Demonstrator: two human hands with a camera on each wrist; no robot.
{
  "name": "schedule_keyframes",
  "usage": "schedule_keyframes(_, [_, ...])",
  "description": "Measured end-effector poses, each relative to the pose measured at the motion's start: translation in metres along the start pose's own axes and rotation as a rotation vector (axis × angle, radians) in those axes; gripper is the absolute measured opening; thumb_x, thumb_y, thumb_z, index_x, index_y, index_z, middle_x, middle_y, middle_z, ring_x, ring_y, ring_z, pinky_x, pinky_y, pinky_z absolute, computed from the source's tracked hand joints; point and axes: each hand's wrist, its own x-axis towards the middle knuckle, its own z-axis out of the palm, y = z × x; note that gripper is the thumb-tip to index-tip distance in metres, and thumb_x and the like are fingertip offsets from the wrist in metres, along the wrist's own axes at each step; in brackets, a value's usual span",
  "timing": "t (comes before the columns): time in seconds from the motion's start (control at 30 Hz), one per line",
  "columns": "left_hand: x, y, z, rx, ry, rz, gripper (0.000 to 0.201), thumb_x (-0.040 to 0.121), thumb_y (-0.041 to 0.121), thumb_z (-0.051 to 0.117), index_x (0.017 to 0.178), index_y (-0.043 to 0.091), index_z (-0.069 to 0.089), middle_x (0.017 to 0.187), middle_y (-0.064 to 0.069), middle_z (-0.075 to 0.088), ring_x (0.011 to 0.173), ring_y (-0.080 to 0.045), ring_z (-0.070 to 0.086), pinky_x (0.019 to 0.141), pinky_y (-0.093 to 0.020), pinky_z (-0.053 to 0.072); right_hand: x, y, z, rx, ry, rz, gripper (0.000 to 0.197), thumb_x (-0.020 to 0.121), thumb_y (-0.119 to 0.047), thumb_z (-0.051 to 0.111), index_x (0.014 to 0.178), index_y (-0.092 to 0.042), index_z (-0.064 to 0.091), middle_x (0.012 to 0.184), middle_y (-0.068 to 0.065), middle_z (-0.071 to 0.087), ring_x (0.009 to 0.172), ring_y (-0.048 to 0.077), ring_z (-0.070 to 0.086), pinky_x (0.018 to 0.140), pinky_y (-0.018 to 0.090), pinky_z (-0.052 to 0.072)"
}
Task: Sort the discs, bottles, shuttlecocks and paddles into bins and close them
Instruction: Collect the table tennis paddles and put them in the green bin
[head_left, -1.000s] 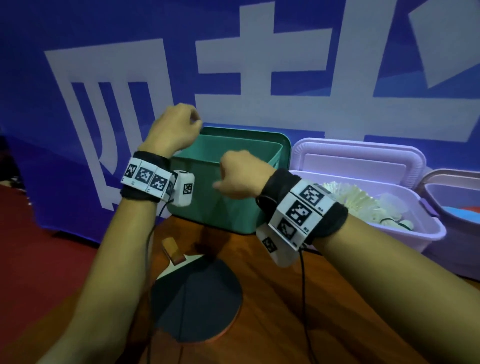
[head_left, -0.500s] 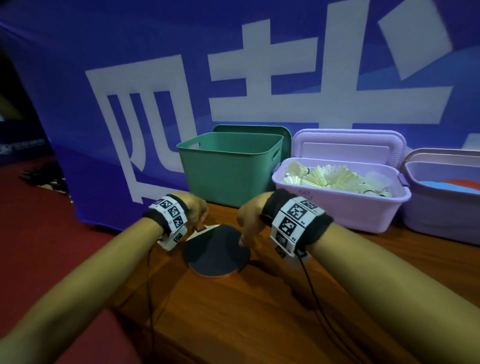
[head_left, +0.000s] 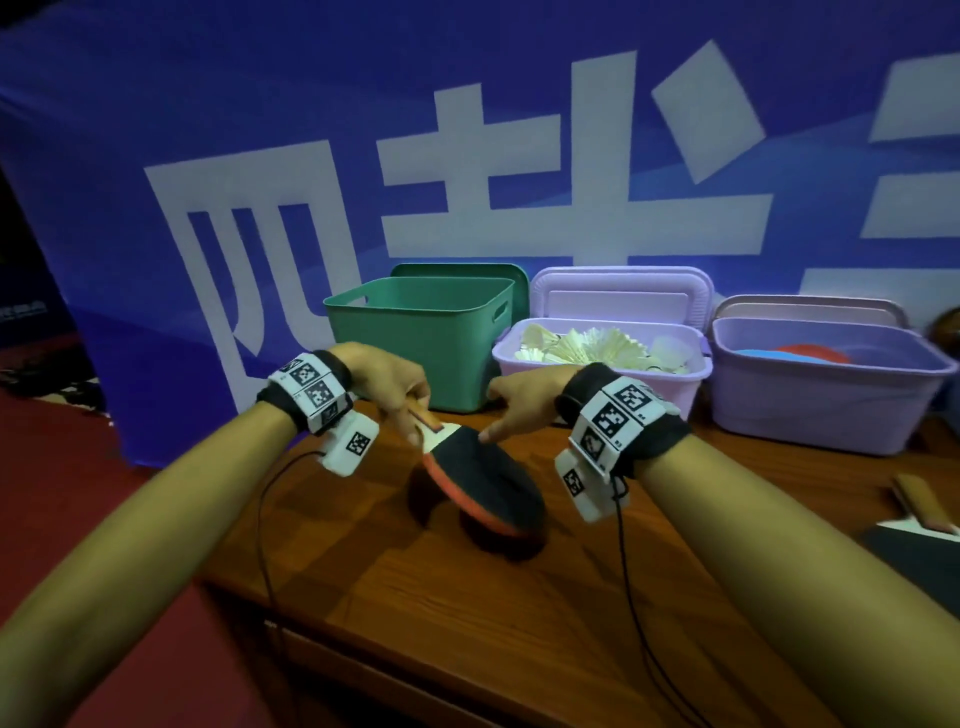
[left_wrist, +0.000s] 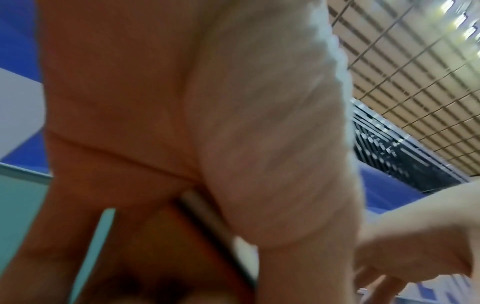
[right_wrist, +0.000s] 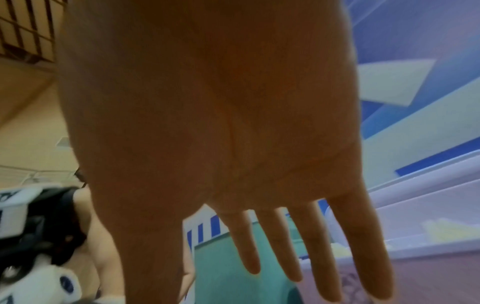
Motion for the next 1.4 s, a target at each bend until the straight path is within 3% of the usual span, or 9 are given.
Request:
schedule_keyframes(0.13, [0.008, 0.065, -0.002, 0.059, 0.180, 0.128, 0.036, 0.079, 0.051, 0.080, 0.082, 0.016, 0.072, 0.067, 0.008, 0.063, 0.058, -0.009, 0.051, 0.059, -0.024, 0.040, -0.062, 0.043, -0.006, 0.091, 0.143, 0.110, 0.063, 0.094, -0.051, 0.058, 0.145, -0.018, 0.043, 0.148, 0.006, 0.048, 0.132, 0.026, 0.047, 0.105, 0.035, 0.038])
schedule_keyframes(0.3, [0.032, 0.159, 0.005, -0.027, 0.156, 0.329, 0.052, 0.074, 0.069, 0.074, 0.085, 0.018, 0.073, 0.068, 0.004, 0.067, 0.059, -0.011, 0.054, 0.060, -0.026, 0.043, -0.144, 0.123, 0.005, 0.278, 0.399, 0.353, 0.055, 0.099, -0.043, 0.051, 0.144, -0.012, 0.039, 0.143, 0.014, 0.051, 0.126, 0.031, 0.052, 0.091, 0.033, 0.040])
schedule_keyframes(0.43, [0.048, 0.236, 0.011, -0.119, 0.202, 0.416, 0.055, 0.077, 0.065, 0.074, 0.068, 0.013, 0.062, 0.060, -0.001, 0.058, 0.055, -0.014, 0.049, 0.059, -0.025, 0.039, -0.213, 0.181, 0.025, 0.505, 0.596, 0.551, 0.066, 0.099, -0.052, 0.046, 0.145, -0.006, 0.036, 0.142, 0.017, 0.052, 0.127, 0.031, 0.052, 0.096, 0.034, 0.040])
schedule_keyframes(0.6, [0.068, 0.316, 0.020, -0.204, 0.254, 0.417, 0.051, 0.086, 0.056, 0.070, 0.065, 0.009, 0.063, 0.054, -0.008, 0.066, 0.045, -0.022, 0.059, 0.059, -0.027, 0.050, -0.274, 0.222, 0.050, 0.518, 0.350, 0.636, 0.068, 0.091, -0.057, 0.060, 0.144, -0.019, 0.039, 0.142, -0.006, 0.046, 0.129, 0.020, 0.050, 0.104, 0.030, 0.039])
schedule_keyframes(0.7, [0.074, 0.355, 0.025, -0.196, 0.337, 0.377, 0.051, 0.090, 0.051, 0.062, 0.064, 0.008, 0.066, 0.057, -0.010, 0.071, 0.044, -0.015, 0.061, 0.061, -0.026, 0.049, -0.276, 0.237, 0.068, 0.401, 0.180, 0.808, 0.101, 0.071, -0.069, 0.074, 0.146, -0.013, 0.035, 0.146, 0.004, 0.049, 0.131, 0.026, 0.050, 0.099, 0.037, 0.043])
schedule_keyframes(0.8, [0.082, 0.381, 0.028, -0.321, 0.347, 0.404, 0.044, 0.092, 0.044, 0.062, 0.070, 0.006, 0.067, 0.057, -0.012, 0.070, 0.045, -0.020, 0.065, 0.064, -0.031, 0.056, -0.272, 0.243, 0.078, 0.355, 0.052, 0.866, 0.102, 0.066, -0.067, 0.079, 0.142, -0.011, 0.039, 0.142, 0.006, 0.051, 0.127, 0.029, 0.052, 0.094, 0.038, 0.047])
schedule_keyframes(0.93, [0.090, 0.404, 0.031, -0.461, 0.323, 0.421, 0.041, 0.096, 0.042, 0.063, 0.092, 0.001, 0.067, 0.052, -0.009, 0.066, 0.042, -0.020, 0.062, 0.054, -0.029, 0.054, -0.265, 0.250, 0.091, 0.366, -0.050, 0.883, 0.102, 0.062, -0.065, 0.083, 0.141, -0.018, 0.040, 0.140, 0.001, 0.052, 0.124, 0.027, 0.054, 0.092, 0.039, 0.051])
schedule_keyframes(1.03, [0.095, 0.418, 0.033, -0.453, 0.354, 0.424, 0.039, 0.096, 0.042, 0.063, 0.084, 0.005, 0.064, 0.052, -0.006, 0.066, 0.043, -0.019, 0.063, 0.048, -0.024, 0.049, -0.259, 0.252, 0.094, 0.378, -0.124, 0.879, 0.102, 0.063, -0.060, 0.085, 0.144, -0.018, 0.040, 0.142, 0.003, 0.052, 0.126, 0.028, 0.053, 0.094, 0.042, 0.051])
schedule_keyframes(1.4, [0.120, 0.441, 0.042, -0.514, 0.414, 0.475, 0.046, 0.093, 0.049, 0.063, 0.068, 0.010, 0.065, 0.050, -0.001, 0.063, 0.045, -0.012, 0.057, 0.066, -0.034, 0.052, -0.260, 0.263, 0.093, 0.421, -0.178, 0.907, 0.114, 0.067, -0.058, 0.084, 0.154, -0.021, 0.020, 0.153, 0.003, 0.035, 0.138, 0.035, 0.041, 0.098, 0.050, 0.047])
